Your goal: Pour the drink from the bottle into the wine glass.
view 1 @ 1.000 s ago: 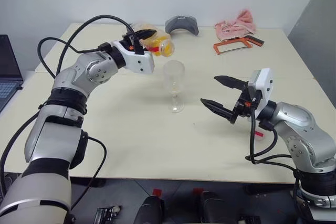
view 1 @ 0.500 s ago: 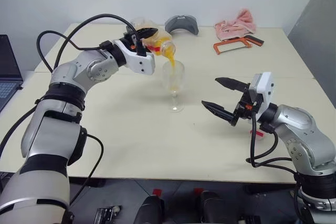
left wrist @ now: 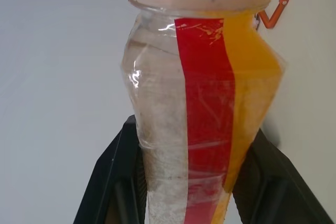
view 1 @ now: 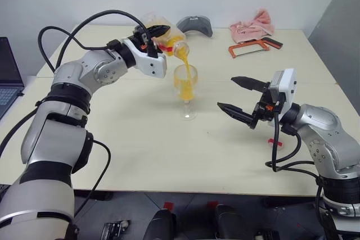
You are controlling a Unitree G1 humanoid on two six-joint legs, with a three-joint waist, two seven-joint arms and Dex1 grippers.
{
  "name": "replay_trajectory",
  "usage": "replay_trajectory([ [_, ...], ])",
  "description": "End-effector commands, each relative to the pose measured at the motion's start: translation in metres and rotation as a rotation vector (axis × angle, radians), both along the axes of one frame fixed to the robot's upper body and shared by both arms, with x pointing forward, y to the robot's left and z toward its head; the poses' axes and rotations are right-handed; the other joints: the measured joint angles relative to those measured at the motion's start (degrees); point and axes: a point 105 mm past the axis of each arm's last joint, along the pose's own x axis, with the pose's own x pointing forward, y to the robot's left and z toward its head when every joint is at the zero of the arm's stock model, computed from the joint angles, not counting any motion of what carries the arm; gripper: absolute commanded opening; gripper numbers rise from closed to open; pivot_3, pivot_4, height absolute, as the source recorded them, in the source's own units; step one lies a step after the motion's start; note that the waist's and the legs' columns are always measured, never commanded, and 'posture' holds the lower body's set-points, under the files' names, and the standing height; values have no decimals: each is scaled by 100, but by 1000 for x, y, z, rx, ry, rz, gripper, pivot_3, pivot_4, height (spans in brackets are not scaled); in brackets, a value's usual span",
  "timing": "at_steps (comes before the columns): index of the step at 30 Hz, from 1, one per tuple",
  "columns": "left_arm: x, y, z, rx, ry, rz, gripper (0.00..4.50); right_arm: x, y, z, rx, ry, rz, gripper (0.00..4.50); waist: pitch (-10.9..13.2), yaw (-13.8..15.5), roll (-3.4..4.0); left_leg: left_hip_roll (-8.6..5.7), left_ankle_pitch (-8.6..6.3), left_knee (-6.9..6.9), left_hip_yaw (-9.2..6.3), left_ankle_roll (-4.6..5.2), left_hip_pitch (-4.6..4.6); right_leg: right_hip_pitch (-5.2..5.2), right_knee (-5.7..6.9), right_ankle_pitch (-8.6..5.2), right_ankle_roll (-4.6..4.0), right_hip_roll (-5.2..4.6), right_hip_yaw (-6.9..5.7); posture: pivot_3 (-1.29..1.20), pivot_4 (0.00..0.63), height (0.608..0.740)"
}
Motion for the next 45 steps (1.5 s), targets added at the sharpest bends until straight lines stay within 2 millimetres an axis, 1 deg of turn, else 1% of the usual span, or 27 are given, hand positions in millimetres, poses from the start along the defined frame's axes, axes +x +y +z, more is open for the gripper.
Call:
replay_trajectory([
  [1, -3, 2, 24, -13, -74, -3, 1690, -6, 5, 8, 11, -44, 25, 4500, 0, 0, 0, 0, 0, 0, 0, 0, 0, 0, 0, 0, 0, 0, 0, 0, 150, 740],
  [3, -3, 2, 24, -11, -75, -1, 1690, -7, 6, 6, 10, -41, 26, 4500, 0, 1, 0, 0, 0, 2, 0, -1, -9, -6, 0, 0, 0, 0, 0, 0, 150, 740],
  [7, -3, 3, 25, -3, -82, 3, 1690, -7, 8, 4, 18, -33, 28, 4500, 0, -1, 0, 0, 9, 24, -1, -14, -57, -56, 22, 1, 0, 0, -1, 0, 150, 740],
  [17, -4, 4, 32, 16, -113, 5, 1690, -11, 14, 2, 35, -21, 40, 4500, 0, -1, -1, 0, 8, 36, 20, -14, -61, -57, 30, 1, 0, 0, 0, 0, 150, 740],
  [29, -3, 5, 33, 34, -138, 13, 1690, -9, 17, 1, 38, -22, 43, 4500, 0, -1, -1, -1, 7, 73, 39, -11, -65, -57, 63, 1, 1, 0, 1, 0, 150, 740],
  [45, -1, 8, 34, 35, -152, 32, 1690, -10, 20, 0, 46, -15, 46, 4500, 0, -1, -1, -2, 6, 79, 41, -11, -63, -59, 80, 1, 1, 0, 3, 0, 150, 740],
])
